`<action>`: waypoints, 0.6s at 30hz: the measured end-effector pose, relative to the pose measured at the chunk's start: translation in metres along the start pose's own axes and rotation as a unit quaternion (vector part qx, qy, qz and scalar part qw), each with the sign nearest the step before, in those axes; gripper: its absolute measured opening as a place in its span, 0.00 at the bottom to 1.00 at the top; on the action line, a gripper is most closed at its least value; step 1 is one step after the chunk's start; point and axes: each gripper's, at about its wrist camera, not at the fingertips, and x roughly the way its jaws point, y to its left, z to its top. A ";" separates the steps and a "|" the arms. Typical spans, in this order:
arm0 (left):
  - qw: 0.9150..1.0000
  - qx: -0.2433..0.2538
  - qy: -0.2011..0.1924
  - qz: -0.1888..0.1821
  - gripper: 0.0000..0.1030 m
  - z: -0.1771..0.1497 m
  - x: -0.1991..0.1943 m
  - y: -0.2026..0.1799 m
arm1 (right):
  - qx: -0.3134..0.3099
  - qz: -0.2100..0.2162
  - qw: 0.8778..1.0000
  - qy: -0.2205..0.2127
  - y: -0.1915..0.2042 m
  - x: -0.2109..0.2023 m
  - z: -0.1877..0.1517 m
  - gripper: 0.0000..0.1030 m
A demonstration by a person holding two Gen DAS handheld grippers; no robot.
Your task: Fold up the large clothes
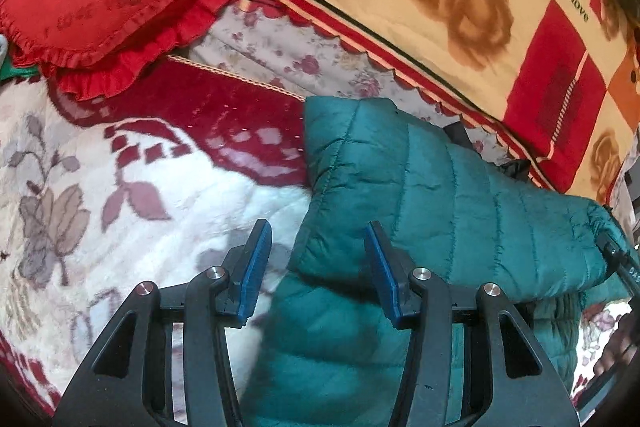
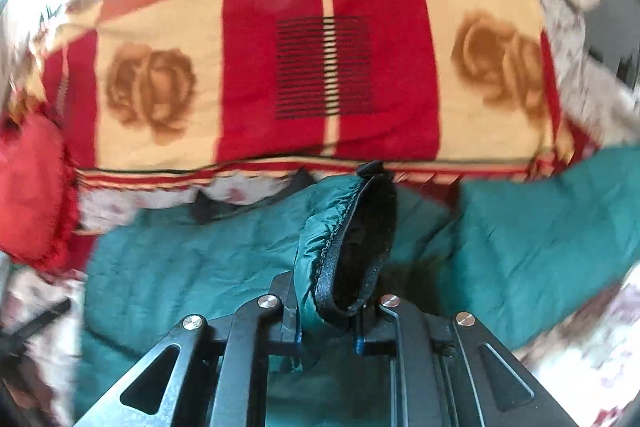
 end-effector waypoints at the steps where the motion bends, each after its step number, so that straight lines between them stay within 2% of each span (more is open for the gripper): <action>1: 1.000 0.001 0.004 0.002 0.47 0.001 0.005 -0.003 | -0.012 -0.015 1.000 0.000 0.000 0.006 0.000 0.15; 4: 1.000 0.010 0.023 0.015 0.47 -0.001 0.026 -0.011 | -0.029 -0.041 0.999 0.021 -0.003 0.031 -0.008 0.15; 7: 0.999 0.015 0.018 0.022 0.47 -0.004 0.035 -0.014 | -0.029 -0.051 0.996 0.062 -0.010 0.060 -0.022 0.15; 9: 0.999 0.021 0.012 0.027 0.50 -0.005 0.036 -0.016 | -0.026 -0.049 0.994 0.092 -0.015 0.069 -0.029 0.26; 10: 0.999 0.026 0.008 0.033 0.50 -0.006 0.035 -0.017 | -0.022 -0.054 0.994 0.096 -0.017 0.068 -0.030 0.44; 11: 0.999 0.031 0.006 0.034 0.50 -0.006 0.034 -0.017 | -0.015 -0.071 0.993 0.092 -0.021 0.062 -0.029 0.51; 12: 0.999 0.033 0.005 0.034 0.50 -0.006 0.033 -0.017 | -0.006 -0.071 0.994 0.085 -0.023 0.055 -0.028 0.56; 15: 0.999 0.028 -0.012 0.030 0.50 -0.004 0.022 -0.017 | 0.000 -0.051 0.996 0.068 -0.019 0.031 -0.020 0.57; 18: 0.998 0.038 -0.035 0.028 0.50 0.002 0.009 -0.026 | -0.011 -0.005 0.998 0.061 0.001 0.014 -0.013 0.58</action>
